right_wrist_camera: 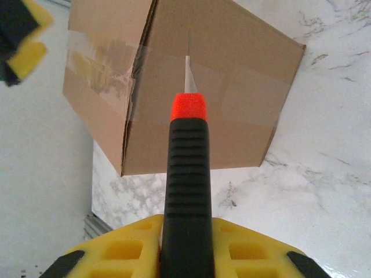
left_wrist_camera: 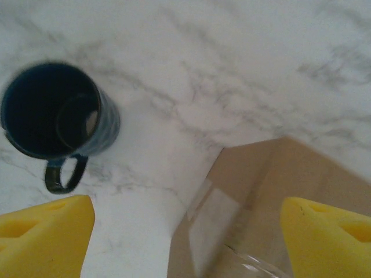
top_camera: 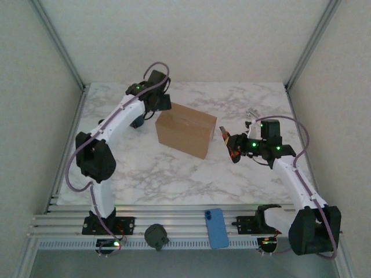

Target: Unpack the express box

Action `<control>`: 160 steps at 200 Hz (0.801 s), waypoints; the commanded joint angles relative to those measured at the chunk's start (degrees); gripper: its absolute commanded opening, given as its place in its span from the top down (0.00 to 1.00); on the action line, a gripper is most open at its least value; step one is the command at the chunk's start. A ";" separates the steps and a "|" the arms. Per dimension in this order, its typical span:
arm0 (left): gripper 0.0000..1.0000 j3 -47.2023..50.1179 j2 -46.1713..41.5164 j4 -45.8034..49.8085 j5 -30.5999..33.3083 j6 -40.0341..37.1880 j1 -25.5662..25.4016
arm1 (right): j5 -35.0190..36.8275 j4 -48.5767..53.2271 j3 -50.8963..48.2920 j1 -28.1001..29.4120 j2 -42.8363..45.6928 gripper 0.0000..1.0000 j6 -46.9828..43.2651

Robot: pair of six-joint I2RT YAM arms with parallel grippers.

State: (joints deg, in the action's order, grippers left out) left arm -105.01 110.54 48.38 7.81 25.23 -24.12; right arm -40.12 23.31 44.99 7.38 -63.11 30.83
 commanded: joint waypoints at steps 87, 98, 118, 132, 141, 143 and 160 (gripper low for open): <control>0.18 19.54 -9.79 -17.48 -20.65 0.65 1.78 | 0.86 -0.02 3.06 -0.52 -0.28 1.00 -0.30; 0.18 21.28 -10.71 -18.57 -21.70 1.28 1.79 | 0.90 -0.66 3.05 -0.49 -1.05 1.00 -0.08; 0.20 23.97 -11.86 -20.43 -23.77 2.18 1.78 | 1.31 -1.51 3.23 -0.47 -2.78 1.00 -0.11; 0.21 25.42 -12.61 -21.30 -24.44 2.86 1.71 | 1.62 -2.10 3.35 -0.46 -4.21 1.00 -0.02; 0.22 26.23 -13.10 -21.61 -24.63 3.14 1.69 | 1.54 -2.73 3.21 -0.37 -4.74 1.00 0.17; 0.22 26.36 -13.19 -21.69 -24.63 3.22 1.70 | 1.53 -2.94 3.14 -0.37 -4.81 1.00 0.23; 0.23 27.59 -14.09 -22.11 -24.65 3.58 1.71 | 1.28 -3.95 2.92 -0.40 -5.63 1.00 0.62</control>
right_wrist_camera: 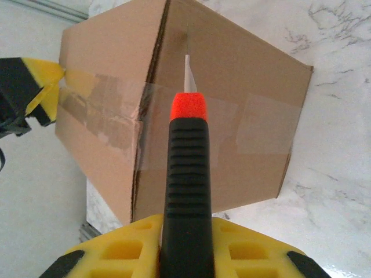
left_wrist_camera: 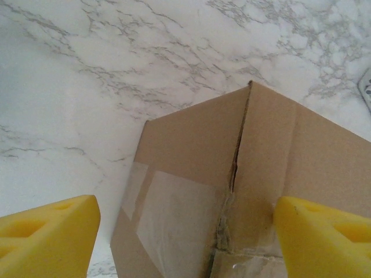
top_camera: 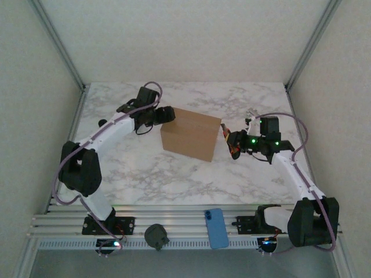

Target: Unpack the express box

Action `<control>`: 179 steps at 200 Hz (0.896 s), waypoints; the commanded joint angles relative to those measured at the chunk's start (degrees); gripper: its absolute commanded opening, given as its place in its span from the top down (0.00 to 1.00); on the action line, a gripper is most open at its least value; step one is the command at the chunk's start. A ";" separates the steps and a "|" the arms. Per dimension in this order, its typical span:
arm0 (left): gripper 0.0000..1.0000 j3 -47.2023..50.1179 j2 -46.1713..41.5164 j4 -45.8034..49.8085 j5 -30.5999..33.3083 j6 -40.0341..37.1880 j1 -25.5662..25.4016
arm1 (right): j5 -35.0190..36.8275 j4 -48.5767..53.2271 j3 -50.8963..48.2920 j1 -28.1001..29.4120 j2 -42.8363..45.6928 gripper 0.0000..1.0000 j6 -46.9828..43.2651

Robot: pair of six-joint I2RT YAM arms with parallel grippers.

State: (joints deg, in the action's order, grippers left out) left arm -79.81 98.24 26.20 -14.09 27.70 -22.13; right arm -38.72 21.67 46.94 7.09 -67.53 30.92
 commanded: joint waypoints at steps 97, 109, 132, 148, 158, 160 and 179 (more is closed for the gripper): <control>0.16 3.67 -4.57 -1.45 -4.26 2.14 -0.31 | -0.36 -2.95 1.67 0.21 -1.85 1.00 0.46; 0.13 3.23 -4.64 -1.54 -4.75 1.96 -0.29 | -0.40 -2.95 1.50 0.22 -1.63 1.00 0.55; 0.12 2.25 -4.63 -1.04 -5.54 1.62 -0.28 | -0.37 -2.86 1.42 0.21 -1.35 1.00 0.59; 0.14 2.18 -4.58 -0.86 -6.82 1.43 -0.35 | -0.37 -2.71 1.40 0.20 -1.26 1.00 0.57; 0.15 2.58 -4.51 -1.34 -8.13 1.38 -0.38 | -0.39 -2.65 1.42 0.27 -1.28 1.00 0.46; 0.16 2.67 -4.49 -1.44 -8.36 1.28 -0.42 | -0.37 -2.66 1.41 0.26 -1.29 1.00 0.46; 0.20 3.34 -4.15 -1.81 -10.28 0.82 -0.84 | -0.51 -2.58 1.61 0.27 -1.29 1.00 0.46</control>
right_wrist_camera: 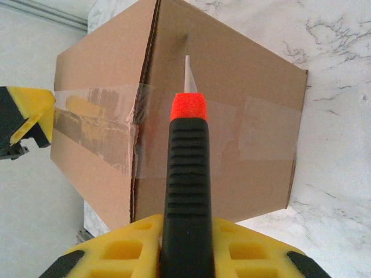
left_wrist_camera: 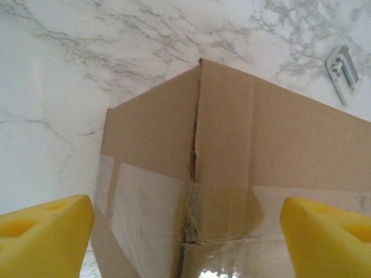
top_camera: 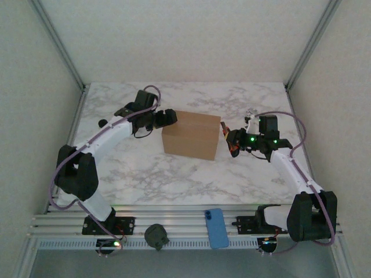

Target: Unpack the express box

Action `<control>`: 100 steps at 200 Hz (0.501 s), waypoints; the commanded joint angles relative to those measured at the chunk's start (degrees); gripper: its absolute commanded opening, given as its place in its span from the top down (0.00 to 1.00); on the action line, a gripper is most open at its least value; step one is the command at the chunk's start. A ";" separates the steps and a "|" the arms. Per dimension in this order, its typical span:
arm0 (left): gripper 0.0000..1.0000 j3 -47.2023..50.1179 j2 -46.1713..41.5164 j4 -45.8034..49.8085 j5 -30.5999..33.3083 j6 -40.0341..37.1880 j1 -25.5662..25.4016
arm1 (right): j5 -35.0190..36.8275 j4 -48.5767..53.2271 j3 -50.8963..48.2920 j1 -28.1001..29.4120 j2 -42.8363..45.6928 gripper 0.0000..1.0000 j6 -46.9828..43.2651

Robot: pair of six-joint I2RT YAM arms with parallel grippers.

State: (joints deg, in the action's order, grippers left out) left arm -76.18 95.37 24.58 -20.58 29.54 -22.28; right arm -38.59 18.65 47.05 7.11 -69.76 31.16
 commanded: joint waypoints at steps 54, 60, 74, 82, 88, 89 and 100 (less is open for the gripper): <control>0.23 -0.85 0.52 4.80 1.18 -2.90 -1.10 | 2.38 4.51 2.78 0.04 3.12 1.00 -1.99; 0.23 -0.90 0.65 5.33 2.21 -3.12 -1.02 | 2.84 5.31 2.87 -0.15 3.78 1.00 -2.35; 0.23 -0.99 1.02 6.71 4.73 -3.30 -0.97 | 2.94 6.54 2.83 -1.32 5.42 1.00 -2.98; 0.23 -0.99 1.22 7.27 5.75 -3.37 -0.92 | 2.16 6.66 2.41 -2.16 6.46 1.00 -3.12; 0.23 -0.99 1.31 7.67 6.48 -3.39 -0.94 | 1.08 6.43 1.91 -2.86 7.04 1.00 -3.20; 0.23 -0.99 1.39 7.68 6.59 -3.37 -0.93 | 0.85 6.33 1.87 -2.92 7.20 1.00 -3.21; 0.23 -0.99 1.50 8.02 7.41 -3.52 -0.92 | -2.05 4.88 0.77 -3.82 8.19 1.00 -3.21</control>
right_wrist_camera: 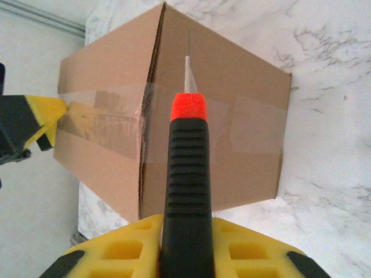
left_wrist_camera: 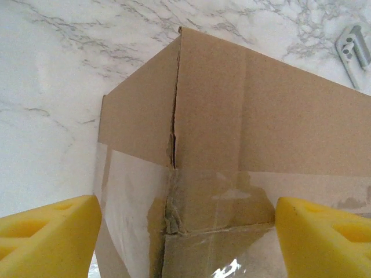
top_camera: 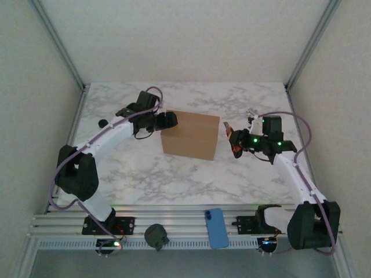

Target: Unpack the express box

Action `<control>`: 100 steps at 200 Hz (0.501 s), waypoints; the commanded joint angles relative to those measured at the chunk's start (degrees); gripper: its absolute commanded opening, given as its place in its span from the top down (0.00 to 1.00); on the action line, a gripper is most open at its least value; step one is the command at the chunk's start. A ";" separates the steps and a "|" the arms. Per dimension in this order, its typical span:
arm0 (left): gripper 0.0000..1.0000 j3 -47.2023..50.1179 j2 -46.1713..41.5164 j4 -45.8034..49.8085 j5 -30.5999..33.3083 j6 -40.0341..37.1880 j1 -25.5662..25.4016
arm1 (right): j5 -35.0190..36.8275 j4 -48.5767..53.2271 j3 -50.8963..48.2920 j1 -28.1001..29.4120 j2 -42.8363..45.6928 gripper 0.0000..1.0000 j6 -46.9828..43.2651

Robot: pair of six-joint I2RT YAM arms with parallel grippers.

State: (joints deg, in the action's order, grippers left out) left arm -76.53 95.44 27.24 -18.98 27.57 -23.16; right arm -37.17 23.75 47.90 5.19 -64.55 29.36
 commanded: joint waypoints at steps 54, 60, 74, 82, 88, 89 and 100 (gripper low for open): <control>0.23 -0.64 1.92 5.14 6.68 -1.05 -0.05 | -14.78 -8.61 -4.42 -2.49 1.71 1.00 -0.83; 0.23 -0.59 1.94 5.07 6.68 -0.97 -0.05 | -15.06 -8.55 -4.31 -2.51 1.35 1.00 -1.12; 0.23 -0.75 2.12 4.97 6.68 -0.87 -0.05 | -15.86 -8.62 -4.26 -2.41 0.48 1.00 -1.28; 0.23 -0.81 2.26 4.88 6.59 -0.83 -0.05 | -16.17 -8.88 -4.37 -2.42 0.15 1.00 -1.24; 0.23 -0.89 2.24 4.90 6.59 -0.76 -0.05 | -16.31 -8.90 -4.37 -2.39 0.00 1.00 -1.24; 0.23 -0.89 2.23 4.91 6.59 -0.72 -0.05 | -16.33 -8.90 -4.34 -2.38 -0.07 1.00 -1.24; 0.23 -0.90 2.21 4.79 6.59 -0.70 -0.05 | -16.30 -8.57 -4.31 -2.39 -0.43 1.00 -1.40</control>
State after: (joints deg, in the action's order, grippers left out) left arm -77.19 95.79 27.55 -16.40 27.20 -23.16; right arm -50.26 17.19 43.86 2.87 -64.38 29.10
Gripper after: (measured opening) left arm 0.774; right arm 0.204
